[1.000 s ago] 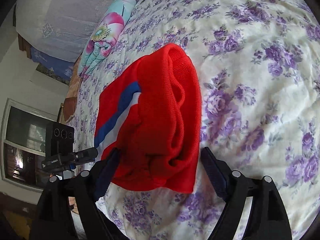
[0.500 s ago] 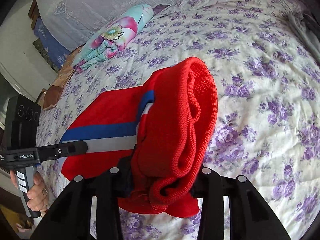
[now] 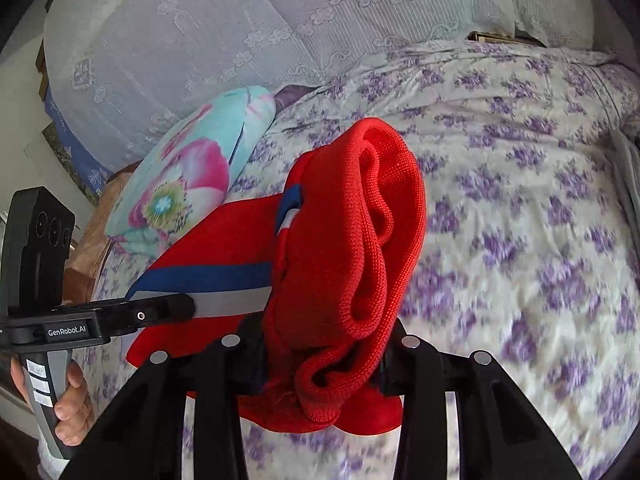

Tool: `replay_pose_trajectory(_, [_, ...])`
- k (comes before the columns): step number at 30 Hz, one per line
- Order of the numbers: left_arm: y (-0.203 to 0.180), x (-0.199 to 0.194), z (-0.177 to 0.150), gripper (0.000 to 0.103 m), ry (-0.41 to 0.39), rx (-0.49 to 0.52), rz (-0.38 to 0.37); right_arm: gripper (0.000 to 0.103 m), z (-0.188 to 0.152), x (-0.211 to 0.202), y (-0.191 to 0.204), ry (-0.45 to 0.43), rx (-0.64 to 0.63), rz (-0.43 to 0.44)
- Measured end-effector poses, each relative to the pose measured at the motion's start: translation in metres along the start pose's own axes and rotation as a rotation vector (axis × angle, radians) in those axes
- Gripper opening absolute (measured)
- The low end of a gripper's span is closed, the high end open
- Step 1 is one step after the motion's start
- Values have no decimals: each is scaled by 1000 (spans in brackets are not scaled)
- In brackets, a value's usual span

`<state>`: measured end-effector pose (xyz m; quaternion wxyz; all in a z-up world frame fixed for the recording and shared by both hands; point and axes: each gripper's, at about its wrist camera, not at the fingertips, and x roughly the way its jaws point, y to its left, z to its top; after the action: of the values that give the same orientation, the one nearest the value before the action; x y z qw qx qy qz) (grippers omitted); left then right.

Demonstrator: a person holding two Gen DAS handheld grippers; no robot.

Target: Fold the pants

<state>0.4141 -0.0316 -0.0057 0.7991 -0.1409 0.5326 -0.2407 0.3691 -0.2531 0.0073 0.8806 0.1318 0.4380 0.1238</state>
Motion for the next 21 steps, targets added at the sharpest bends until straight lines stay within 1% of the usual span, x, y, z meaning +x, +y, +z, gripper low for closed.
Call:
replay_pose_trajectory(2, [10,23,35,24,-25,-3,31,38,27,42,-11,-7,4,3])
replay_pose_trajectory(4, [26,50,62,24,-26,-17,50,38,47,82,-25,8,22,2])
replay_pose_trajectory(6, [41,76,78,24,-12,-28,55,38,59,115,-40,24,38,-13])
replay_pose_trajectory(7, [48,89,83,24,-3,-32,57,40,62,130,-49,42,51,-34])
replay_pose_trajectory(8, [55,101,84,28,10,-34,52,44,61,142,-57,65,74,-44])
replay_pose_trajectory(9, [60,111,83,41,20,-37,42,53,58,152,-66,90,102,-40])
replay_pose_trajectory(10, [65,117,81,52,25,-41,36,59,54,159,-73,101,124,-13])
replay_pose_trajectory(11, [69,120,79,68,15,-45,42,60,51,159,-76,85,123,21])
replay_pose_trajectory(12, [71,120,77,69,-2,-45,34,61,51,157,-74,83,108,17])
replay_pose_trajectory(13, [70,117,76,69,-8,-45,39,61,54,154,-70,97,98,-12])
replay_pose_trajectory(14, [67,112,76,67,-11,-50,66,61,57,146,-66,97,103,-38])
replay_pose_trajectory(15, [62,102,75,67,-18,-52,94,61,60,134,-62,82,114,-41])
replay_pose_trajectory(16, [54,88,73,67,-36,-37,98,62,63,121,-58,68,121,-41])
replay_pose_trajectory(17, [43,68,69,67,-67,-7,113,64,64,103,-51,46,117,-56])
replay_pose_trajectory(18, [28,43,61,69,-116,29,160,73,64,83,-41,15,100,-77])
replay_pose_trajectory(19, [14,19,52,74,-171,62,203,81,62,60,-29,-17,71,-100])
replay_pose_trajectory(20, [-1,-6,39,94,-230,90,252,84,56,37,-14,-46,37,-127])
replay_pose_trajectory(21, [-15,-32,22,98,-290,111,301,88,49,14,1,-73,4,-150])
